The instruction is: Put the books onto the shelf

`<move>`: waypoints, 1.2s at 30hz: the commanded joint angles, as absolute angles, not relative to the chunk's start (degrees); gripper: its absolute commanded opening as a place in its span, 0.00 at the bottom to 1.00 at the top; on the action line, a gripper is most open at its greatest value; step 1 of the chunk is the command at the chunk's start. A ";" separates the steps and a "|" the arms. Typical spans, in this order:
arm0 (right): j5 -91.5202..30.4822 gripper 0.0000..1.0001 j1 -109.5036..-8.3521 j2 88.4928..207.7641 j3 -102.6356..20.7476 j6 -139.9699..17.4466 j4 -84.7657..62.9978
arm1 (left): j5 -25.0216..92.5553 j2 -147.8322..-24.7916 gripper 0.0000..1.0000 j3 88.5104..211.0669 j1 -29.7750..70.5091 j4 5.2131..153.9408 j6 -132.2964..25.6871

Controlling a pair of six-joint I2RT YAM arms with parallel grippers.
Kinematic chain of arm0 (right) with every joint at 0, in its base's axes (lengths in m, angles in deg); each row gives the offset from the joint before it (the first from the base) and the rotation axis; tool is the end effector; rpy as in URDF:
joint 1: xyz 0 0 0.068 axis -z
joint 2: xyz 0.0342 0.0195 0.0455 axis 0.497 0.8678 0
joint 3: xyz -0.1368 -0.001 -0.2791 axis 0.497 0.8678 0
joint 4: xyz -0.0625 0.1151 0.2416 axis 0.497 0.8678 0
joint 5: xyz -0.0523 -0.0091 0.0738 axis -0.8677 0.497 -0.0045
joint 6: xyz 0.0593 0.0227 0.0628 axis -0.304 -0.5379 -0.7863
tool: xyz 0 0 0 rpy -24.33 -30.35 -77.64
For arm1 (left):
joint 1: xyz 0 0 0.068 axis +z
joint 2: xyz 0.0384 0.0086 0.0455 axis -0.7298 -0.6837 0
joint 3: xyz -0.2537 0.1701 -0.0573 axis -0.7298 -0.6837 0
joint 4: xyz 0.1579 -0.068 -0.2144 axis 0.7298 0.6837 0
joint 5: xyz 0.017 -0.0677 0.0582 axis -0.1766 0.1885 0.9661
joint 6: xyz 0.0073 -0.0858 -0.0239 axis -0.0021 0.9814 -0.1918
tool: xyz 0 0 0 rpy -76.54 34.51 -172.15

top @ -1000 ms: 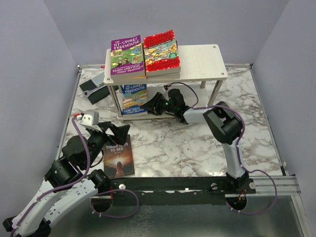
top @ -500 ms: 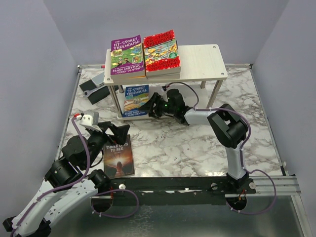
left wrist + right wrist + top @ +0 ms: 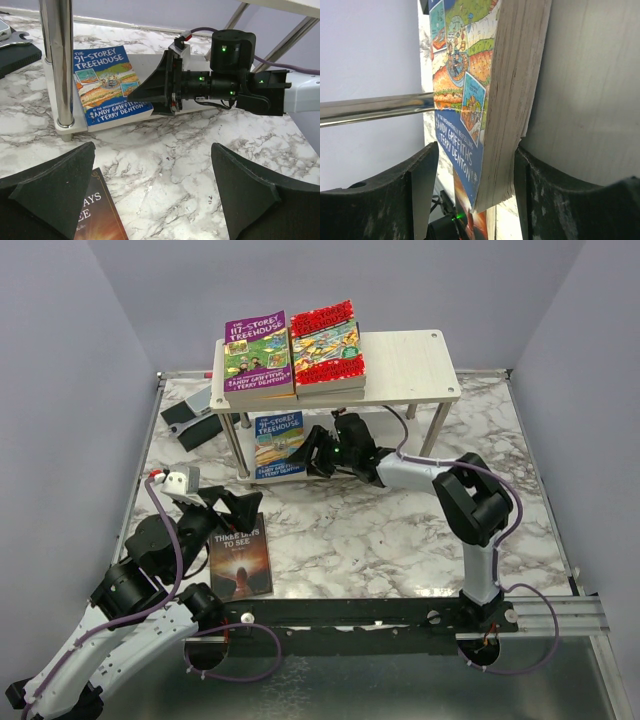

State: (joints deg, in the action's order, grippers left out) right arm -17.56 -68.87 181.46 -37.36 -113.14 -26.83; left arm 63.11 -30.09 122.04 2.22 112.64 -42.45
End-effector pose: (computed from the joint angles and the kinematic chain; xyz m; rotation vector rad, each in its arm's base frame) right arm 0.3780 0.3429 0.1917 0.1407 2.3266 1.3458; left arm 0.0843 -0.0431 0.3630 0.0457 1.6960 -0.5769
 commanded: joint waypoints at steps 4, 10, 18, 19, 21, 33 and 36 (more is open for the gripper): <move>-27.59 0.63 -69.44 179.06 -40.09 -107.98 -16.03 | 64.53 -29.93 0.99 121.48 2.48 112.00 -43.00; -31.27 0.63 -69.44 178.73 -40.73 -106.76 -14.66 | 64.44 -29.98 0.99 121.50 2.52 112.00 -43.08; -33.31 0.63 -69.43 180.50 -42.91 -106.53 -15.27 | 64.34 -29.83 0.99 121.48 2.57 112.00 -43.04; -32.79 0.62 -69.40 180.96 -43.34 -106.70 -15.67 | 64.35 -29.86 0.99 121.48 2.57 112.00 -43.06; -31.40 0.60 -69.40 182.09 -44.05 -107.23 -16.80 | 64.35 -29.82 0.99 121.48 2.57 112.00 -43.11; -27.29 0.39 -69.91 186.49 -47.60 -107.01 -19.15 | 64.28 -30.07 0.99 121.48 2.80 111.98 -43.13; -26.14 0.36 -70.34 187.20 -48.23 -106.71 -19.16 | 64.14 -30.26 0.99 121.56 2.98 111.96 -43.22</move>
